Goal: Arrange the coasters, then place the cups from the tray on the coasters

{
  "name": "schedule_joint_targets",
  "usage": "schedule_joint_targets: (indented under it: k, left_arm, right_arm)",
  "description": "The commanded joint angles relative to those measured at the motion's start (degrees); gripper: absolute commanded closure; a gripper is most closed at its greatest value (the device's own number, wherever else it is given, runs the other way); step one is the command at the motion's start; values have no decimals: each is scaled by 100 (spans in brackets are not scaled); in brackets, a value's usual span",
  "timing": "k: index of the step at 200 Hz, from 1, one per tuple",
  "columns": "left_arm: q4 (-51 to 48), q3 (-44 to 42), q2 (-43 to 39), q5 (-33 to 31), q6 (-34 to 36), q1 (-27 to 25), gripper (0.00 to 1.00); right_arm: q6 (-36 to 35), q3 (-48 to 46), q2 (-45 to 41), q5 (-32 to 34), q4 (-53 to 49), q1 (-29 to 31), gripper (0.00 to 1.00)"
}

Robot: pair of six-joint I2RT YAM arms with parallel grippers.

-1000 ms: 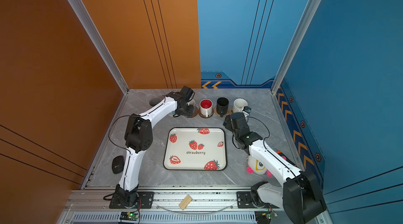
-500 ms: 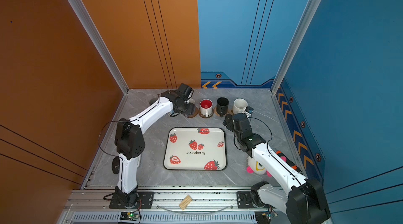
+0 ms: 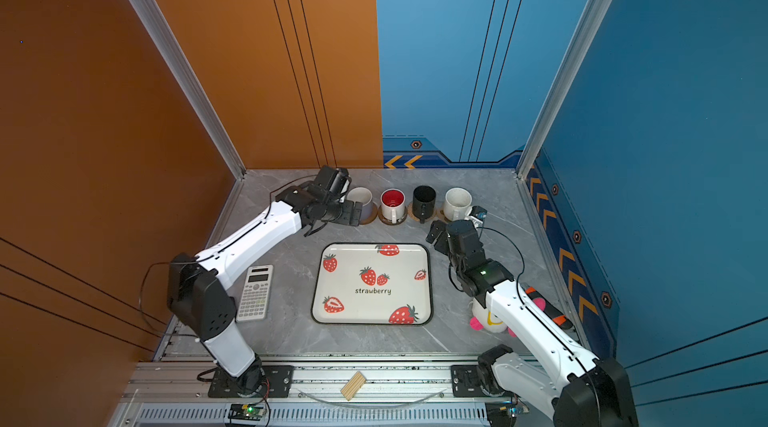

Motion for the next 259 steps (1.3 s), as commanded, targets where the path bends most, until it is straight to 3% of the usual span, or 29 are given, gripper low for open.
schedule_joint_targets:
  k: [1, 23, 73, 102, 144, 179, 220, 259]
  left_arm:
    - [602, -593, -684, -458, 158, -10, 2]
    - [1000, -1237, -1328, -729, 313, 43, 2]
    - [2083, -2925, -2968, -1533, 898, 165, 2]
    - [2700, -4021, -3813, -2114, 1036, 282, 2]
    - [4365, -5528, -4557, -3210, 1563, 455, 2]
    - [6519, -6849, -4517, -3406, 2088, 766, 2]
    - [7360, -7120, -3696, -2719, 1865, 1337, 2]
    - [8129, -7120, -2712, -2253, 2039, 1672, 2]
  right_arm:
    - [-240, 232, -116, 299, -674, 10, 0]
    - [-388, 320, -214, 337, -911, -23, 0]
    - [-937, 443, -808, -349, -763, -365, 0]
    - [-1436, 402, -1111, -35, -759, -525, 0]
    - [-2374, -63, -1322, 696, -664, -878, 0]
    - [-2895, -910, -1448, 845, 182, -1076, 0]
    - [-3291, -2137, -1632, 888, 2004, -1167, 0]
    - [-3505, -2285, -1336, 917, 2307, -1456, 0]
